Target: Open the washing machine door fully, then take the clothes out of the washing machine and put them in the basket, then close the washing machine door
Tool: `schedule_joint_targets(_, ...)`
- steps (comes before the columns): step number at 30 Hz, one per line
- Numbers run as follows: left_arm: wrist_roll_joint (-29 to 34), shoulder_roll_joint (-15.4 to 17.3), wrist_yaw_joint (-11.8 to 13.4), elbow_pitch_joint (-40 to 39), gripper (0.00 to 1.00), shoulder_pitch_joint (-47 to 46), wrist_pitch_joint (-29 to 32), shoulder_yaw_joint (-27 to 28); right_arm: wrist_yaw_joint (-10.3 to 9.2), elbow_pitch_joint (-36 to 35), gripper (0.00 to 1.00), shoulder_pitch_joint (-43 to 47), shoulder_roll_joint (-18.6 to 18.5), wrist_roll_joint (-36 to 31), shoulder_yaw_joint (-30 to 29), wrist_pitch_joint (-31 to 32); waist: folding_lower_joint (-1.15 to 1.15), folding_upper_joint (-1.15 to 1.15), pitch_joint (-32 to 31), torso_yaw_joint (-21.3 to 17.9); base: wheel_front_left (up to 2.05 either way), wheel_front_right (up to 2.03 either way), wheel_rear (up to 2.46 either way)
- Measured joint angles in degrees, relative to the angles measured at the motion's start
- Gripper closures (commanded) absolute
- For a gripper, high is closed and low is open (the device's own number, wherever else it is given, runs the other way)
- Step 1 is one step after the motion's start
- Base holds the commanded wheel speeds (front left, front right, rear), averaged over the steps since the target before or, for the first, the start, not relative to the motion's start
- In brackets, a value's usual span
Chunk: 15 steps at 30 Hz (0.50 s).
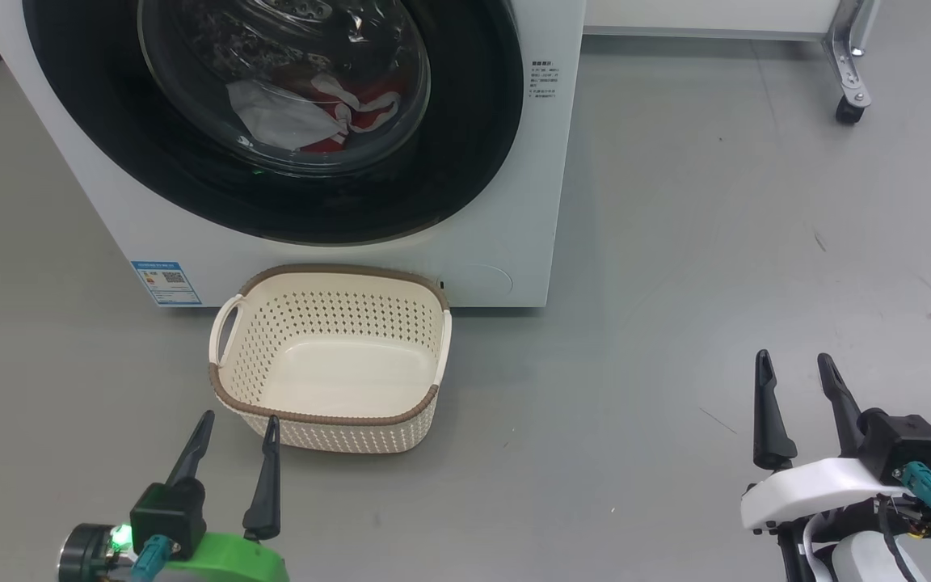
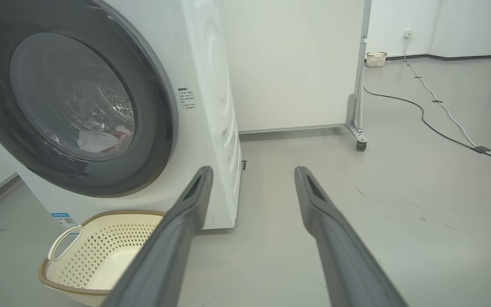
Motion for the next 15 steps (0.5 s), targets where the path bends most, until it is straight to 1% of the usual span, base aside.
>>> schedule_joint_targets(15, 0.0, -0.43, 0.49, 1.02, 0.0, -0.22, 0.0, -0.01, 0.0, 0.91, 0.0, -0.7, 0.11, 0.0, 0.1, 0.0, 0.0, 0.0, -0.1, 0.06, 0.0, 0.0, 0.0)
